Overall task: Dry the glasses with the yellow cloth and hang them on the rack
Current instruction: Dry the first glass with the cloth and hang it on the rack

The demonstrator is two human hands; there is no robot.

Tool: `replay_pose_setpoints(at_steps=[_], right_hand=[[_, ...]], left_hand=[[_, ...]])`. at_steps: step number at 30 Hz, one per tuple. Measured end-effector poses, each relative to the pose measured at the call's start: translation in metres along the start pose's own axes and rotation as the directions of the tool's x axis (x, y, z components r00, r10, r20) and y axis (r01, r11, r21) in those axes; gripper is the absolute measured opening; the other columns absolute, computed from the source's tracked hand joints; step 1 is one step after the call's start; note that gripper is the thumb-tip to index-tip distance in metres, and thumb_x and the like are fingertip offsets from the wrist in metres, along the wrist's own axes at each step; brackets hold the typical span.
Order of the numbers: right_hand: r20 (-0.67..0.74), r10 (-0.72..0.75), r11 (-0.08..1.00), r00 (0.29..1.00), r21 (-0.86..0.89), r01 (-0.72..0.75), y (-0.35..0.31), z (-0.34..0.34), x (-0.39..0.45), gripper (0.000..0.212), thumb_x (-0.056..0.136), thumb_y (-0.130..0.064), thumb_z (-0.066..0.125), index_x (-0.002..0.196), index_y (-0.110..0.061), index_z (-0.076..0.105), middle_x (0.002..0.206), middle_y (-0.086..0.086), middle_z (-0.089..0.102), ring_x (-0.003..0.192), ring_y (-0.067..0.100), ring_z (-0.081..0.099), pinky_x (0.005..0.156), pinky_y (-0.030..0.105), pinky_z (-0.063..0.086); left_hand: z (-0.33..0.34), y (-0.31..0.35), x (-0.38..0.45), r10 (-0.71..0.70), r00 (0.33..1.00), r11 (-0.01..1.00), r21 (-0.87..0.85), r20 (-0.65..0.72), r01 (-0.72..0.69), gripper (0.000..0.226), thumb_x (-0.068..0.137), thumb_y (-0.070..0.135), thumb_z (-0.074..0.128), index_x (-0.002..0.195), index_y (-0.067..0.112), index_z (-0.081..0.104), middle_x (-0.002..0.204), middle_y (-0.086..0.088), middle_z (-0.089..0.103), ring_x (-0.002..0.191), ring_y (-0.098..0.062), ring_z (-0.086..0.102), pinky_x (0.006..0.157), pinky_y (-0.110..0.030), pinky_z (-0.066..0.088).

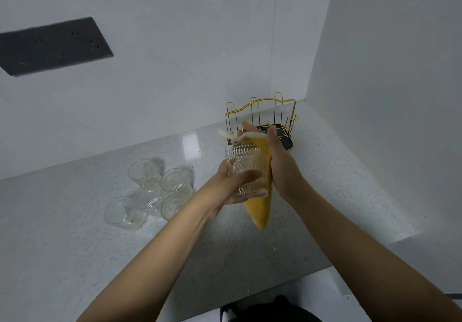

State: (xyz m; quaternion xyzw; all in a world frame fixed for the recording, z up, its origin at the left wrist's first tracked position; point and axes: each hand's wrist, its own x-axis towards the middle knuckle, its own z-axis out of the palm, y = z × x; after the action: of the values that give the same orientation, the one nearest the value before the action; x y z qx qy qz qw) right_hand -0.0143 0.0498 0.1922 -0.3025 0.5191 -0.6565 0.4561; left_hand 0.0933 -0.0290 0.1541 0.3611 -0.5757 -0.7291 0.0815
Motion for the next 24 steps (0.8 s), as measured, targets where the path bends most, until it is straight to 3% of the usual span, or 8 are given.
replay_pose_setpoints(at_steps=[4, 7, 9, 12, 17, 19, 21, 24], right_hand=[[0.034, 0.003, 0.994, 0.999, -0.112, 0.001, -0.004, -0.007, -0.002, 0.068, 0.096, -0.047, 0.002, 0.128, -0.014, 0.052, 0.118, 0.006, 0.061, 0.105, 0.017, 0.06, 0.09, 0.026, 0.051], [0.01, -0.083, 0.865, 0.997, -0.496, 0.077, -0.005, -0.012, -0.002, 0.042, 0.099, -0.036, 0.023, 0.108, -0.012, 0.057, 0.106, 0.006, 0.06, 0.09, 0.012, 0.059, 0.079, 0.018, 0.049], [0.055, -0.167, 0.749, 0.984, -0.642, 0.163, -0.004, -0.013, -0.001, 0.024, 0.099, -0.028, 0.032, 0.087, -0.019, 0.051, 0.083, -0.003, 0.052, 0.071, 0.005, 0.048, 0.065, 0.014, 0.041], [0.109, -0.202, 0.656, 0.973, -0.723, 0.217, -0.004, -0.015, 0.001, 0.029, 0.097, -0.029, 0.035, 0.068, -0.025, 0.038, 0.07, -0.006, 0.04, 0.063, 0.005, 0.038, 0.063, 0.021, 0.034], [0.106, -0.26, 0.776, 0.96, -0.568, 0.273, 0.001, -0.021, -0.008, 0.026, 0.085, -0.042, 0.029, 0.07, -0.025, 0.042, 0.065, -0.007, 0.043, 0.055, -0.002, 0.045, 0.056, 0.008, 0.039], [0.09, -0.244, 0.8, 0.966, -0.544, 0.253, 0.003, -0.021, -0.009, 0.026, 0.084, -0.043, 0.03, 0.07, -0.025, 0.043, 0.065, -0.007, 0.045, 0.055, -0.002, 0.047, 0.055, 0.008, 0.04], [0.036, -0.235, 0.805, 0.971, -0.553, 0.215, 0.004, -0.021, -0.007, 0.027, 0.087, -0.042, 0.033, 0.07, -0.025, 0.045, 0.065, -0.007, 0.046, 0.055, -0.001, 0.047, 0.056, 0.012, 0.041], [-0.149, -0.297, 0.786, 0.943, -0.599, 0.153, 0.007, -0.017, 0.0, 0.031, 0.096, -0.034, 0.036, 0.072, -0.018, 0.048, 0.066, -0.005, 0.048, 0.06, 0.006, 0.045, 0.058, 0.018, 0.039]], left_hand=[[0.0, -0.003, -0.005, 0.177, 0.976, 0.947, 0.293, -0.125, -0.135, 0.077, 0.069, 0.041, 0.08, 0.131, 0.029, 0.037, 0.117, 0.005, 0.063, 0.099, -0.014, 0.066, 0.082, -0.03, 0.057], [0.001, -0.002, -0.009, 0.307, 0.93, 0.91, 0.349, -0.201, -0.225, 0.067, 0.074, 0.032, 0.081, 0.127, 0.031, 0.04, 0.108, 0.013, 0.062, 0.092, -0.003, 0.064, 0.065, -0.011, 0.05], [0.0, -0.002, -0.009, 0.306, 0.933, 0.923, 0.299, -0.188, -0.243, 0.064, 0.073, 0.031, 0.082, 0.126, 0.028, 0.046, 0.11, 0.01, 0.066, 0.094, -0.006, 0.066, 0.077, -0.019, 0.055], [-0.003, 0.005, -0.013, 0.253, 0.96, 0.95, 0.22, -0.119, -0.223, 0.059, 0.076, 0.027, 0.079, 0.127, 0.023, 0.051, 0.112, 0.001, 0.068, 0.1, -0.017, 0.068, 0.088, -0.035, 0.055], [-0.009, 0.01, -0.02, 0.059, 0.979, 0.969, -0.247, 0.194, -0.009, 0.044, 0.072, 0.022, 0.066, 0.112, 0.009, 0.056, 0.099, -0.016, 0.071, 0.083, -0.031, 0.069, 0.087, -0.054, 0.051], [-0.013, 0.008, -0.021, 0.017, 0.968, 0.942, -0.329, 0.252, 0.069, 0.05, 0.066, 0.026, 0.075, 0.11, 0.006, 0.058, 0.097, -0.017, 0.072, 0.083, -0.033, 0.07, 0.088, -0.055, 0.049], [-0.011, 0.007, -0.024, 0.027, 0.972, 0.931, -0.36, 0.233, 0.061, 0.052, 0.07, 0.031, 0.074, 0.115, 0.009, 0.058, 0.104, -0.017, 0.072, 0.091, -0.035, 0.07, 0.091, -0.057, 0.05], [0.004, -0.006, -0.022, 0.164, 0.986, 0.956, -0.241, -0.038, -0.168, 0.058, 0.072, 0.026, 0.07, 0.125, 0.025, 0.048, 0.123, -0.013, 0.064, 0.103, -0.029, 0.068, 0.089, -0.049, 0.055]])
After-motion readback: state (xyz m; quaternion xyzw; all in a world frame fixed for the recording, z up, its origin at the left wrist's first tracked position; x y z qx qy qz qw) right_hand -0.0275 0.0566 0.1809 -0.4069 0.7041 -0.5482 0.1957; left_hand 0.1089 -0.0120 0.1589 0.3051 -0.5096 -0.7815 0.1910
